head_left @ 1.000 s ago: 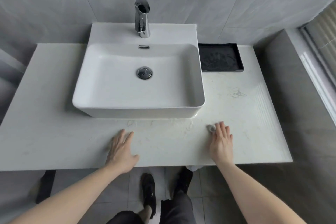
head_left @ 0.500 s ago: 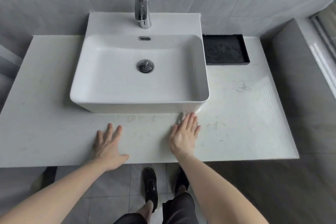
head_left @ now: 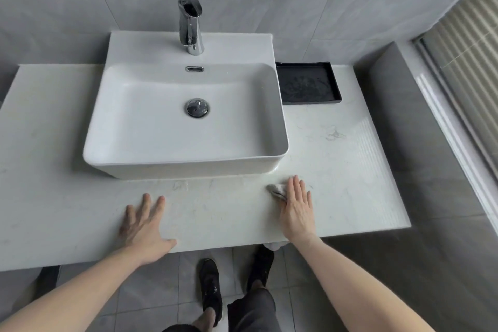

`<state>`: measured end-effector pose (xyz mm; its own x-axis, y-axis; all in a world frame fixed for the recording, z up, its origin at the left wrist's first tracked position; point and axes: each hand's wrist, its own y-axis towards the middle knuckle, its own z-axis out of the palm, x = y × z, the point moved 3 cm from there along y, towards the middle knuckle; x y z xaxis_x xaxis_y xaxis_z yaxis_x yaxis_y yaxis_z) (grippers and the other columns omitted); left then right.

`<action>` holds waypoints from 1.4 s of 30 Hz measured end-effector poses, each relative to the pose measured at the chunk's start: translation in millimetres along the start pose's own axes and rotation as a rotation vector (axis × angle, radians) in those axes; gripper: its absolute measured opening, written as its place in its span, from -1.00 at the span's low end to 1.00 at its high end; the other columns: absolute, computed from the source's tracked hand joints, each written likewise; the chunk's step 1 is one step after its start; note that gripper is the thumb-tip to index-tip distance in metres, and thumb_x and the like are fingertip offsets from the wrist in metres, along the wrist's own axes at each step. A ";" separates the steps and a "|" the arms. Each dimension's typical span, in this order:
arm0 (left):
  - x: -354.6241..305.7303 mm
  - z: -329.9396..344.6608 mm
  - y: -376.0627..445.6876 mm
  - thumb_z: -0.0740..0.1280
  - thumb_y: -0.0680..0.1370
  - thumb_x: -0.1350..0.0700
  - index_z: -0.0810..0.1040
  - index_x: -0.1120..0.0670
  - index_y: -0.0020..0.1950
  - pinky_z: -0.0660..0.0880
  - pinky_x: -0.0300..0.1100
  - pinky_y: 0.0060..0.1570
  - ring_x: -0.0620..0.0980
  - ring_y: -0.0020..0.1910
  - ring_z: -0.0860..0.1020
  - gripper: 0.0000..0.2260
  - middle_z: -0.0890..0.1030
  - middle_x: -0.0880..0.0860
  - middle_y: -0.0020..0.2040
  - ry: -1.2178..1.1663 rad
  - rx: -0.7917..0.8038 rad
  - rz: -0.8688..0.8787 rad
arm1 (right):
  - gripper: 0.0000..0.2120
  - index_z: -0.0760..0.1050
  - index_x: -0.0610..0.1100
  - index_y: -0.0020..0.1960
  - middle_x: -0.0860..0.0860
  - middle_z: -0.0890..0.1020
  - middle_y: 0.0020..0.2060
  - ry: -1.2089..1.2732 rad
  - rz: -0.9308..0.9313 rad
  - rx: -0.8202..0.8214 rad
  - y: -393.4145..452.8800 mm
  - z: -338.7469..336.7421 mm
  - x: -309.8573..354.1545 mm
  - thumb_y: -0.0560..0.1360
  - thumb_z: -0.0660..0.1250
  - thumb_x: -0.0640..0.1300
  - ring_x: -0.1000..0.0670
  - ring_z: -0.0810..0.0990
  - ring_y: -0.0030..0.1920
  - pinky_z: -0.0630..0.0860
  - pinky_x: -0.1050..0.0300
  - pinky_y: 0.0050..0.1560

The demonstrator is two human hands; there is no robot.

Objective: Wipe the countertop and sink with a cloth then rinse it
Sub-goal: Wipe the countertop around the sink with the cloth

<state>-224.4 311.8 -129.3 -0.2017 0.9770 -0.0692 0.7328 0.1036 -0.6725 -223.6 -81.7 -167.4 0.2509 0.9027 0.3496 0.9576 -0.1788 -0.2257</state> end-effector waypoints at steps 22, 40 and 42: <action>-3.3 -5.0 -5.7 0.43 0.43 -0.24 -0.30 -0.21 0.64 0.03 0.24 0.58 0.26 0.61 -0.33 0.05 -0.44 -0.09 0.61 -0.024 0.016 0.004 | -0.23 0.00 -0.12 0.68 -0.01 -0.06 0.67 0.133 -0.388 0.148 -40.7 63.8 162.6 0.50 0.10 -0.37 -0.09 -0.21 0.66 -0.20 -0.13 0.65; 4.0 -1.1 -2.8 0.45 0.41 -0.16 -0.44 -0.24 0.57 0.08 0.28 0.56 0.25 0.58 -0.42 0.13 -0.57 -0.10 0.54 0.014 0.082 0.024 | -0.55 0.34 -0.15 0.38 -0.06 0.35 0.43 -0.061 0.101 -0.083 26.3 -10.3 7.5 0.51 0.04 -0.21 -0.29 0.35 0.36 0.42 -0.25 0.21; 4.6 -0.8 -2.1 0.45 0.41 -0.13 -0.45 -0.23 0.57 0.04 0.27 0.57 0.26 0.58 -0.42 0.13 -0.57 -0.09 0.54 0.025 0.093 0.027 | -0.46 0.30 -0.15 0.49 -0.11 0.29 0.54 -0.044 0.087 -0.091 10.9 11.4 39.7 0.51 0.17 -0.29 -0.29 0.26 0.50 0.32 -0.29 0.39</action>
<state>-226.4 316.3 -127.6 -0.1651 0.9837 -0.0707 0.6744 0.0603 -0.7359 -204.8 -43.3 -166.4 0.3292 0.8980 0.2919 0.9418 -0.2900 -0.1698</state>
